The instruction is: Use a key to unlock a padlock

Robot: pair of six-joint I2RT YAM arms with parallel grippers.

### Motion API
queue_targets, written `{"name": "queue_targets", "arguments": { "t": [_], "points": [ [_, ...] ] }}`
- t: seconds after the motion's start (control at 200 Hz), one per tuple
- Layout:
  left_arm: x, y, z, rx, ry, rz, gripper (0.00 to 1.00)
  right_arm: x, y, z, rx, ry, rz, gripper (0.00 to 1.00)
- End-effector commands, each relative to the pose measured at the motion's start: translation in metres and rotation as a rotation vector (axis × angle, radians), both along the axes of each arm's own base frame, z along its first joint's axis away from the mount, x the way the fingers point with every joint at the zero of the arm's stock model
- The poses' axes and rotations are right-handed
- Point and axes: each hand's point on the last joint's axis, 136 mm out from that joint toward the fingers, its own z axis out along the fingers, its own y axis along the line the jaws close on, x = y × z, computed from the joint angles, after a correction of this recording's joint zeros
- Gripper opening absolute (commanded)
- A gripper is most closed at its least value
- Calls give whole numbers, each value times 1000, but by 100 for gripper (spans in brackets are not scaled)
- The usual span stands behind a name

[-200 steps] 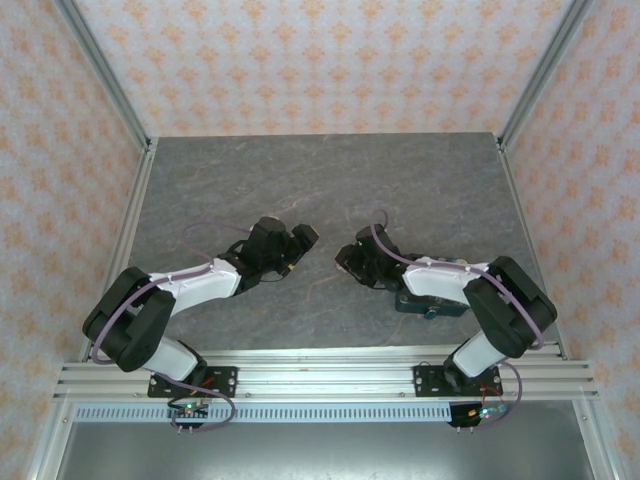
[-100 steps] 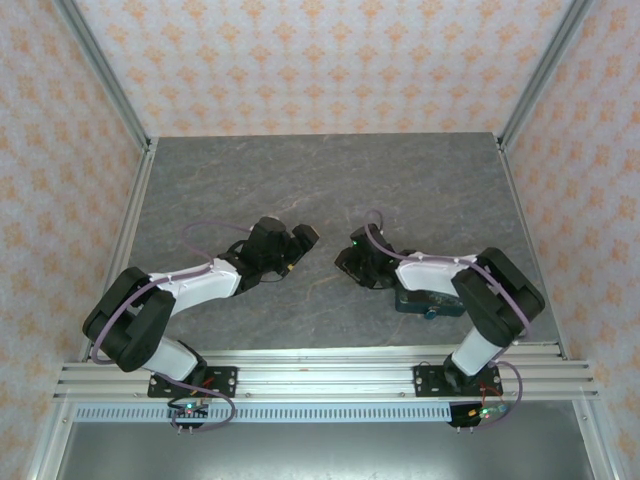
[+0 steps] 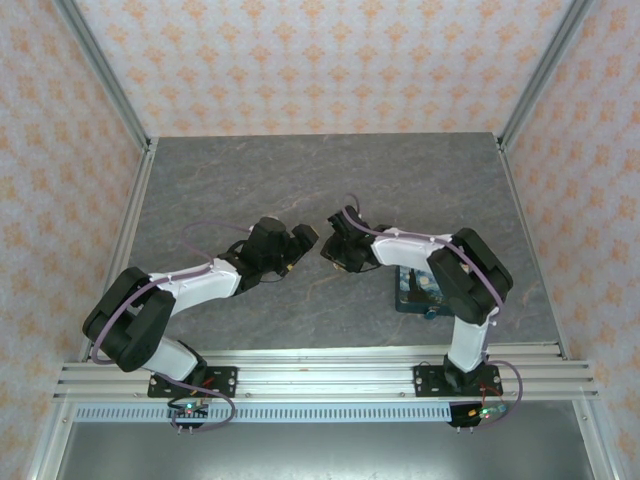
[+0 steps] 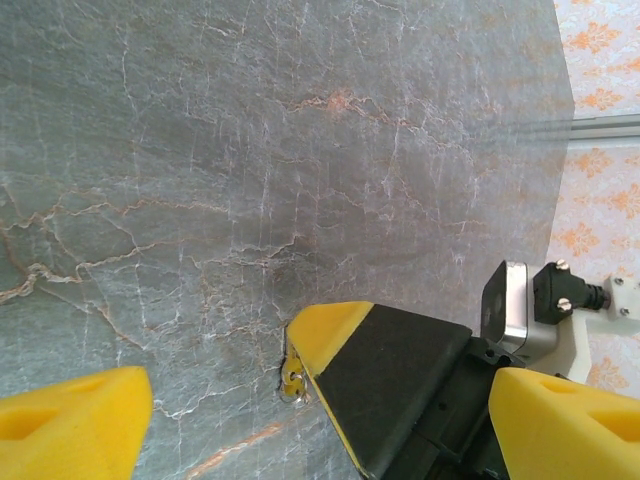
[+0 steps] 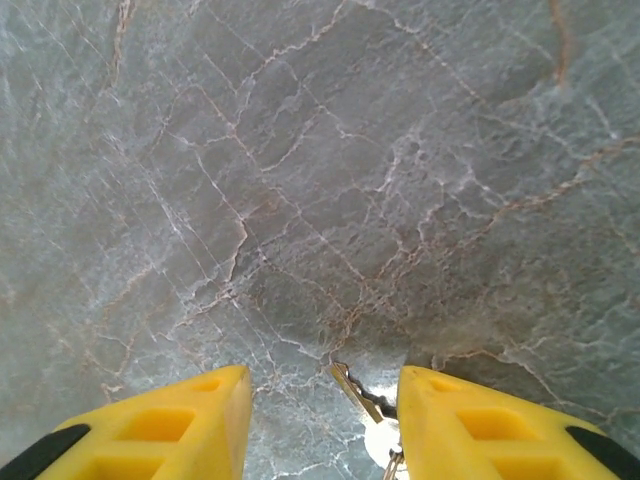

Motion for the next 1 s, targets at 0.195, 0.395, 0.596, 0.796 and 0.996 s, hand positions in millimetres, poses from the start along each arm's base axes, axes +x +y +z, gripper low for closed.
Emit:
{"name": "queue_targets", "arguments": {
  "t": [0.195, 0.395, 0.596, 0.796, 0.996],
  "points": [
    [-1, 24, 4, 25, -18, 39, 90, -31, -14, -16, -260, 51, 171, 43],
    [-3, 34, 11, 33, -34, 48, 90, -43, -20, -21, -330, 22, 272, 43],
    [-3, 35, 12, 31, -32, 46, 91, -47, -22, -21, -411, -26, 427, 44],
    [-3, 36, 14, 31, -35, 47, 91, -52, -26, -16, -458, -59, 589, 45],
    [-2, 36, 13, 34, -33, 50, 92, -58, -32, -21, -496, -51, 691, 43]
  ]
}}
